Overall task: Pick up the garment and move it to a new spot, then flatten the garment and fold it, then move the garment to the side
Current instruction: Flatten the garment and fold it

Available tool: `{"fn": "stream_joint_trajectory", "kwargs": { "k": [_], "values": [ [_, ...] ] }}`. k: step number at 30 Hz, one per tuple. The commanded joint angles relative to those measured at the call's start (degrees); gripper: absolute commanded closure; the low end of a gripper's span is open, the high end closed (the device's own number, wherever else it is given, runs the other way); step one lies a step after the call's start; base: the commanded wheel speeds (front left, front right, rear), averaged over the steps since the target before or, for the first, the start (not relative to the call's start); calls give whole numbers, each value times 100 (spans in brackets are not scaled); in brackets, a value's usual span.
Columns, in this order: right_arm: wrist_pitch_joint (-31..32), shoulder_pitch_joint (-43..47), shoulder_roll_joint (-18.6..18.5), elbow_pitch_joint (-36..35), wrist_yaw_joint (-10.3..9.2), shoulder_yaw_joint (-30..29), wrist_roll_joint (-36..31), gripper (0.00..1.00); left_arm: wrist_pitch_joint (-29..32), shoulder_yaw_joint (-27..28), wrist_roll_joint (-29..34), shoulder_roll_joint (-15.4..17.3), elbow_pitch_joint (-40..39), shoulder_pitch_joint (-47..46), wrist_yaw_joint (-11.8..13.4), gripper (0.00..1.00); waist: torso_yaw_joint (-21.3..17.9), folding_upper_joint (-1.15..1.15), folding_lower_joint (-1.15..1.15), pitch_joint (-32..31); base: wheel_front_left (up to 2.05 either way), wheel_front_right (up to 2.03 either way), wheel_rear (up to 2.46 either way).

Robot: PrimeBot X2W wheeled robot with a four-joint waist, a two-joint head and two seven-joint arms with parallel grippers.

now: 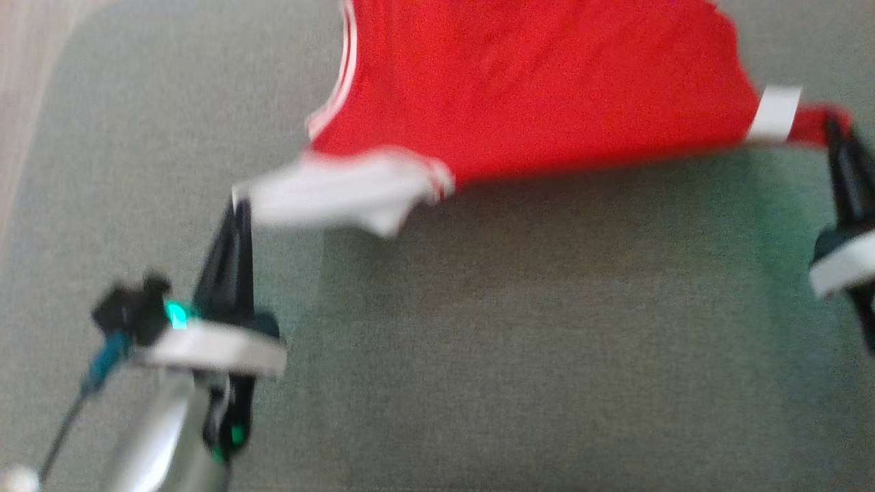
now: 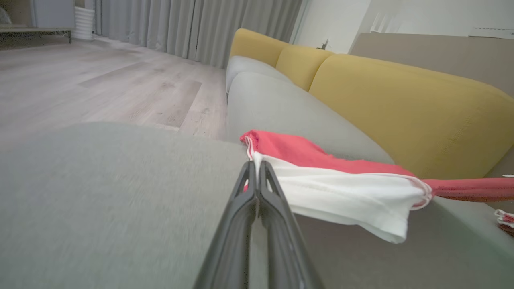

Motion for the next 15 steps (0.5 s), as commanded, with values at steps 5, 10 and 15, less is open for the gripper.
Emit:
{"fn": "stream_joint_trajectory", "kwargs": {
  "k": [5,10,15],
  "values": [
    [-52,875,-24,-425,37,-315,-52,100,-1,326,-71,274,-733,950,314,100,-136,0,1,-514,0,0,0],
    [-52,1766,162,-739,37,-629,-205,100,188,361,-184,305,-1390,1869,633,100,-93,0,1,-709,0,0,0],
    [-52,2373,333,-1004,37,-847,-351,100,360,339,-257,320,-1829,2393,821,100,-95,0,1,-806,0,0,0]
  ]
}}
